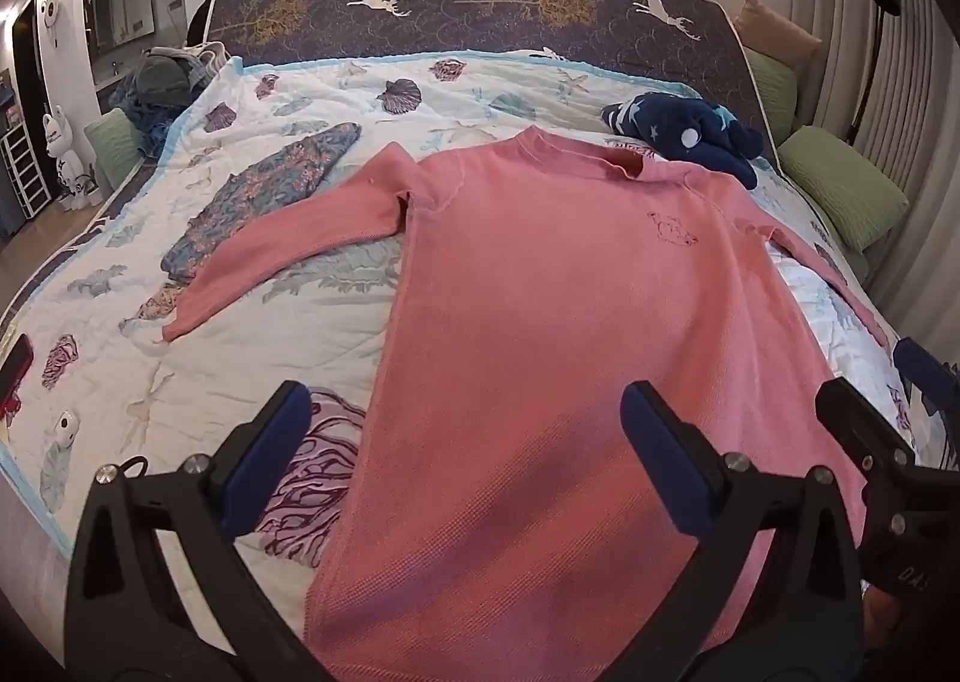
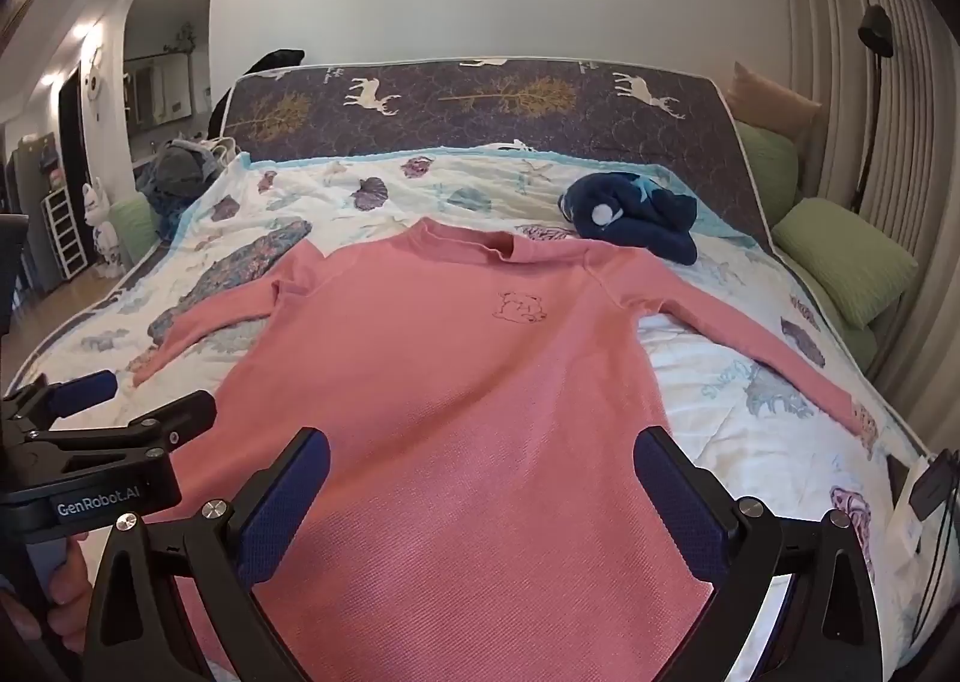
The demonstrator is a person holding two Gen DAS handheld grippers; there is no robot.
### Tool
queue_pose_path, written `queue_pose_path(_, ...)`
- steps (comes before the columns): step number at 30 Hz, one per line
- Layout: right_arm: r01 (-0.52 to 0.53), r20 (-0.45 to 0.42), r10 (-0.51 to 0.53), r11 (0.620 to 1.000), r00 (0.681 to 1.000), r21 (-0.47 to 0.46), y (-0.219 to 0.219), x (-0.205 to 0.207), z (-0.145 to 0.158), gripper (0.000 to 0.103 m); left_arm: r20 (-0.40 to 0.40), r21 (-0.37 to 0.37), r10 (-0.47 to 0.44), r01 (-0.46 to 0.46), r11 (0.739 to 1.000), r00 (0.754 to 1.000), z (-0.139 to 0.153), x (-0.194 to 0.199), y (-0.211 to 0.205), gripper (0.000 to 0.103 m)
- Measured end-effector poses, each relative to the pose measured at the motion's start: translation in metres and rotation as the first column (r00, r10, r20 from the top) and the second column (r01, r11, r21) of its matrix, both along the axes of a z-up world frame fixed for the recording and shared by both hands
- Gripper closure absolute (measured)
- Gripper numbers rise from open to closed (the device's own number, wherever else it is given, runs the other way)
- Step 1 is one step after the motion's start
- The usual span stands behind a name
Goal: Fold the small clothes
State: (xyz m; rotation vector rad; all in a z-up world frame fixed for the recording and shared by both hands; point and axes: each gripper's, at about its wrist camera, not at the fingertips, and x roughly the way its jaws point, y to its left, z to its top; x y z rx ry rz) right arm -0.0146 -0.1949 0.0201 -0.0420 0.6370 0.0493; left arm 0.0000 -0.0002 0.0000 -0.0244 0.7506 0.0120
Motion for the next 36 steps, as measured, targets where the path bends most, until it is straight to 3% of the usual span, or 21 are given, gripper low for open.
queue_pose_path(36, 0.060, -0.012, -0.060, 0.997, 0.998, 0.040, -0.0075, 0.0021, -0.0020, 0.000, 0.017, -0.004, -0.010, 0.010, 1.000, 1.000, -0.0006, -0.0029, -0.0033, 0.000)
